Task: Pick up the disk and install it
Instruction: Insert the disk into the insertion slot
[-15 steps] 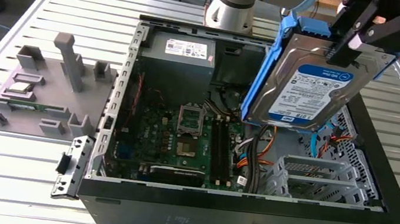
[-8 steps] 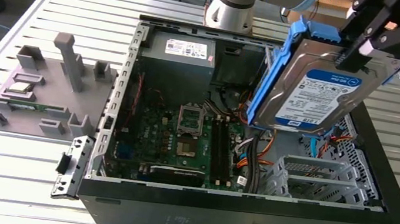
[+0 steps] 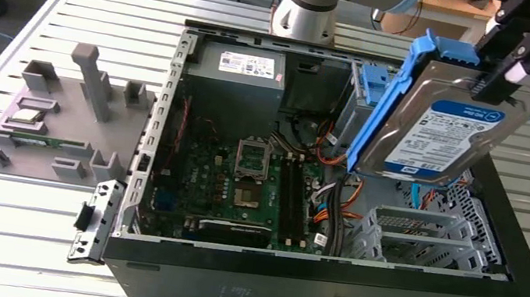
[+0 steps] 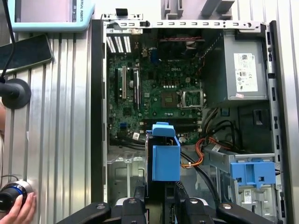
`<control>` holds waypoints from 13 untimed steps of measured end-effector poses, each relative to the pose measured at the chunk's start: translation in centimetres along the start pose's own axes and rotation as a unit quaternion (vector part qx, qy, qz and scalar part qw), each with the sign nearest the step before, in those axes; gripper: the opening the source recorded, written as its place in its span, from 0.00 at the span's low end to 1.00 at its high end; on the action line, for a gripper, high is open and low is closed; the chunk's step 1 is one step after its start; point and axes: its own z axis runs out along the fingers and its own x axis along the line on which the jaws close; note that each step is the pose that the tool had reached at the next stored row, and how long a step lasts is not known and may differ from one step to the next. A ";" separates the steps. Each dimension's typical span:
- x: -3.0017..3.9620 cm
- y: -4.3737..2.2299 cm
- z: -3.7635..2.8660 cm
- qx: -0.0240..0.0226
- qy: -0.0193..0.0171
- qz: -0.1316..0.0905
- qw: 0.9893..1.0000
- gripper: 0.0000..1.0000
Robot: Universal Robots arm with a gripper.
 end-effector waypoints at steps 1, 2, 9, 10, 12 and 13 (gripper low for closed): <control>0.00 -0.31 -0.03 0.000 0.000 0.000 1.000 0.35; 0.01 -0.63 -0.06 0.000 0.001 0.000 1.000 0.35; 0.03 -2.91 -0.23 0.000 0.002 0.000 1.000 0.35; 0.03 -3.25 -0.26 0.000 0.002 0.000 1.000 0.35; 0.03 -3.94 -0.30 0.000 0.002 0.000 1.000 0.35; 0.03 -4.28 -0.33 0.000 0.002 0.001 1.000 0.35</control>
